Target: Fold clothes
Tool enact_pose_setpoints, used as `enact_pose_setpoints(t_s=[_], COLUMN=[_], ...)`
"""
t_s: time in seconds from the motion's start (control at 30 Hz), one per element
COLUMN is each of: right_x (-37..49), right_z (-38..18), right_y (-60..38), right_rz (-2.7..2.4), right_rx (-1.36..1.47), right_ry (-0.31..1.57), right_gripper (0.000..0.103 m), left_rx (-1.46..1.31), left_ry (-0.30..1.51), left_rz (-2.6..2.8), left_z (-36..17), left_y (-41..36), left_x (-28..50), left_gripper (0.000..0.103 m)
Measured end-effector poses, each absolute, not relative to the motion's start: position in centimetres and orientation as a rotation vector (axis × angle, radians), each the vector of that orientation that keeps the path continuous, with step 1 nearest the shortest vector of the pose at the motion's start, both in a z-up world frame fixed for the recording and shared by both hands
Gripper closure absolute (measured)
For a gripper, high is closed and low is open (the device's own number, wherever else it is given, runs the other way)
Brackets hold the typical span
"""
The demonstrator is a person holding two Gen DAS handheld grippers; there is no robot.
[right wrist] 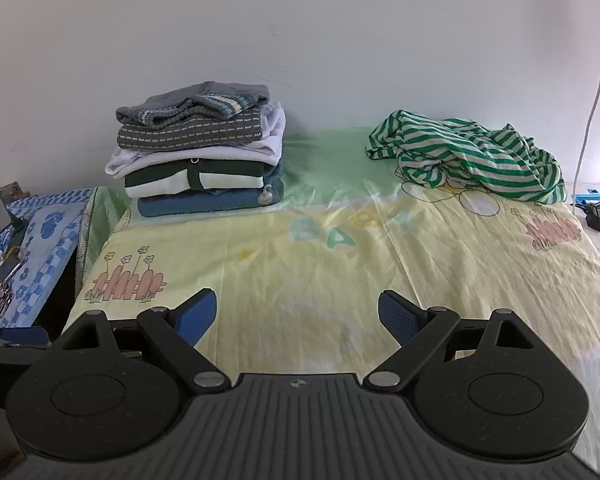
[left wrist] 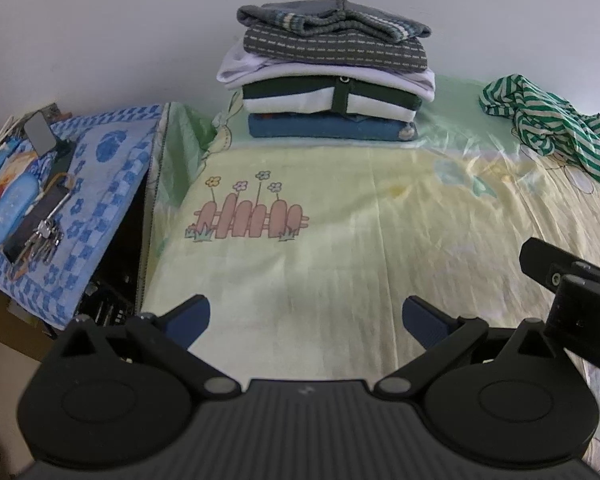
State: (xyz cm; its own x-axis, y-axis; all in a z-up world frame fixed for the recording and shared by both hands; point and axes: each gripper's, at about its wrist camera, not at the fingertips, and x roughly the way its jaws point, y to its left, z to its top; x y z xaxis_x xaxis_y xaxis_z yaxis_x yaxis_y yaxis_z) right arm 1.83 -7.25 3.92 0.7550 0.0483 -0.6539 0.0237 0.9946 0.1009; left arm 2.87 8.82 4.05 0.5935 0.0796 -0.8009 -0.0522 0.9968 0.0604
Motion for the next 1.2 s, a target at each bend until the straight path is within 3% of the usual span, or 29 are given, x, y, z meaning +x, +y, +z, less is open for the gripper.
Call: enact_pose_setpoints(t_s=[1.2], right_x=[1.1], right_z=[4.4], right_y=[-4.6], right_rz=[0.045], right_rx=[0.089], right_ry=[0.695], right_gripper=[0.013], left_rx=[0.044], left_ry=[0.886], left_rz=[0.112], left_z=[4.7], left_y=[10.8], left_x=[1.7], left_gripper=[0.001])
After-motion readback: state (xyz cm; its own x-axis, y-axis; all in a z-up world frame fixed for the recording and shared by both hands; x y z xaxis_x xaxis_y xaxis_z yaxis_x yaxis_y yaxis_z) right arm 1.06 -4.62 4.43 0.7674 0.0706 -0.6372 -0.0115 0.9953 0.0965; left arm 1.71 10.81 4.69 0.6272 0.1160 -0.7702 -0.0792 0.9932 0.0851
